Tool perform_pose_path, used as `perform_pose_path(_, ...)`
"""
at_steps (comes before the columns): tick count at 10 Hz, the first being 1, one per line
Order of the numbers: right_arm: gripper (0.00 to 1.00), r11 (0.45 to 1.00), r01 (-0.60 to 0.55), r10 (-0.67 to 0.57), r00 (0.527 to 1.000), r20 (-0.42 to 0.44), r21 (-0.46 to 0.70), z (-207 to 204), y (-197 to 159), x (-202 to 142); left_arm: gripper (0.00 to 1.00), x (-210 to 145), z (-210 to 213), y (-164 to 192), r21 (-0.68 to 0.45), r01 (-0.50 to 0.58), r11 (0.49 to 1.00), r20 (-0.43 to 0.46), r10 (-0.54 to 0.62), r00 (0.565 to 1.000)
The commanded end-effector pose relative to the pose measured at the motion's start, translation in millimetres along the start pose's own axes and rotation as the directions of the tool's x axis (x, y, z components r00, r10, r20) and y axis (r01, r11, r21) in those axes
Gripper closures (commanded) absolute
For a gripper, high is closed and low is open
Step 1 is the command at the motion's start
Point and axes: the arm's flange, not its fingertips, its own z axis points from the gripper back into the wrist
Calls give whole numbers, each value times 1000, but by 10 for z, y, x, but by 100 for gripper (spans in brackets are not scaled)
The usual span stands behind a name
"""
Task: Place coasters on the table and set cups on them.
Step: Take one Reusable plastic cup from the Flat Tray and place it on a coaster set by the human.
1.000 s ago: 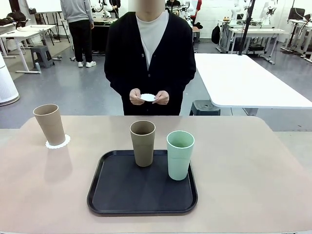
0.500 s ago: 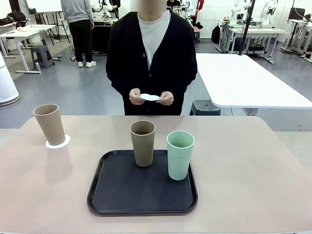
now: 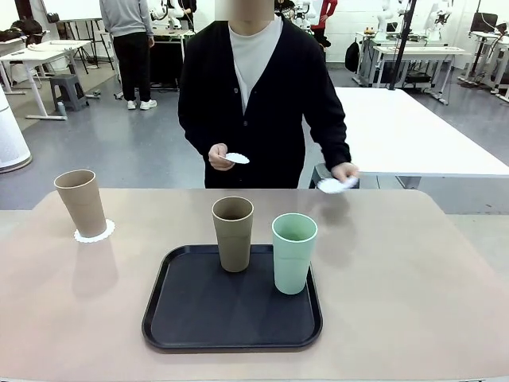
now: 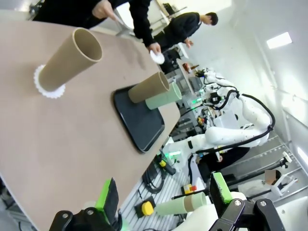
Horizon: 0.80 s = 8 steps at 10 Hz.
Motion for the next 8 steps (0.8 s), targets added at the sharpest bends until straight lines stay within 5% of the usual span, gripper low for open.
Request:
perform_pose_path(1,0,1000,-7,7,1000,3,6,8,4,-3,0,-18,5,-21,-4,0,1000,3,0,1000)
perform_pose_path(8,0,1000,-7,7,1000,3,6,8,4,-3,0,-18,5,-21,-4,0,1000,3,0,1000)
